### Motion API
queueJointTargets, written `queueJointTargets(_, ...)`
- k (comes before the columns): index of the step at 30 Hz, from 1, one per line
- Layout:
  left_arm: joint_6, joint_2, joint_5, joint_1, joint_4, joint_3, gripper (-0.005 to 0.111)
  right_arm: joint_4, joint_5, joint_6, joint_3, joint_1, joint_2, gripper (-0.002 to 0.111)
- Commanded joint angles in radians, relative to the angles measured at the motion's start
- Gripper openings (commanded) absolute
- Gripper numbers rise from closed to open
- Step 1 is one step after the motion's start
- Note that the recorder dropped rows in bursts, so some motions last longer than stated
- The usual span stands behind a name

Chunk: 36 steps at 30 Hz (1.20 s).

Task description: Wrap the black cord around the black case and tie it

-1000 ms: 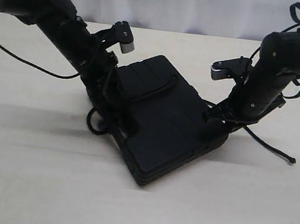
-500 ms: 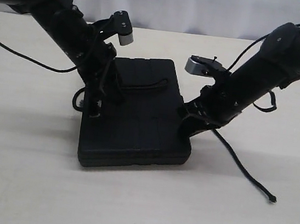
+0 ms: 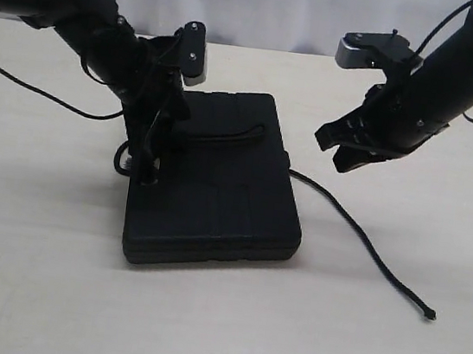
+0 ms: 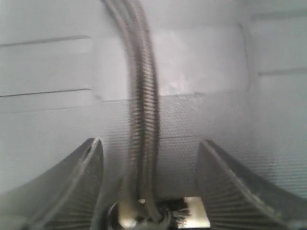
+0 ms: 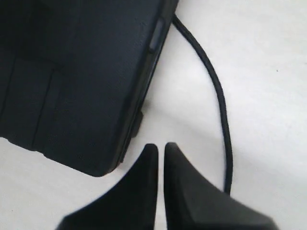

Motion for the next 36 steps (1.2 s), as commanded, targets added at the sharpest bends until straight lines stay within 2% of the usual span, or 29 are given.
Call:
queueJointTargets(1, 0.028, 0.057, -0.078, -0.002, -0.003, 0.0, 0.054, -0.062, 0.02, 0.064, -0.004, -0.001, -0.01, 0.004)
queueJointTargets(4, 0.023, 0.059, -0.144, -0.002, -0.005, 0.0, 0.053, -0.062, -0.019, 0.064, -0.004, -0.001, -0.01, 0.004)
queueJointTargets(6, 0.019, 0.059, -0.112, -0.002, -0.013, 0.0, 0.036, -0.056, -0.048, 0.064, -0.004, -0.001, -0.01, 0.004)
queueJointTargets(7, 0.019, 0.059, -0.072, -0.002, -0.026, 0.0, 0.019, -0.046, -0.053, 0.064, -0.004, -0.001, -0.01, 0.004)
queueJointTargets(9, 0.022, 0.059, -0.044, -0.002, -0.063, 0.0, 0.0, -0.046, -0.05, 0.06, -0.004, -0.001, -0.01, 0.004)
queueJointTargets(22, 0.024, -0.09, 0.008, -0.002, -0.241, -0.019, 0.0, -0.029, -0.043, 0.067, -0.004, -0.001, -0.01, 0.004)
queueJointTargets(25, -0.003, -0.068, 0.009, -0.002, -0.234, -0.016, 0.006, -0.031, -0.043, 0.067, -0.004, -0.001, -0.01, 0.004)
queueJointTargets(28, -0.003, -0.064, 0.013, -0.002, -0.232, -0.016, 0.026, -0.075, -0.045, 0.099, -0.004, -0.001, -0.01, 0.004)
queueJointTargets(31, -0.003, -0.064, 0.009, -0.002, -0.234, -0.016, 0.047, -0.182, -0.051, 0.222, -0.004, -0.001, -0.01, 0.004)
queueJointTargets(33, -0.003, -0.064, 0.001, -0.002, -0.236, -0.016, 0.054, -0.286, -0.052, 0.321, 0.001, -0.001, -0.01, 0.004)
queueJointTargets(36, -0.003, -0.064, 0.001, -0.002, -0.236, -0.016, 0.055, -0.381, -0.061, 0.402, 0.031, -0.003, -0.007, 0.007)
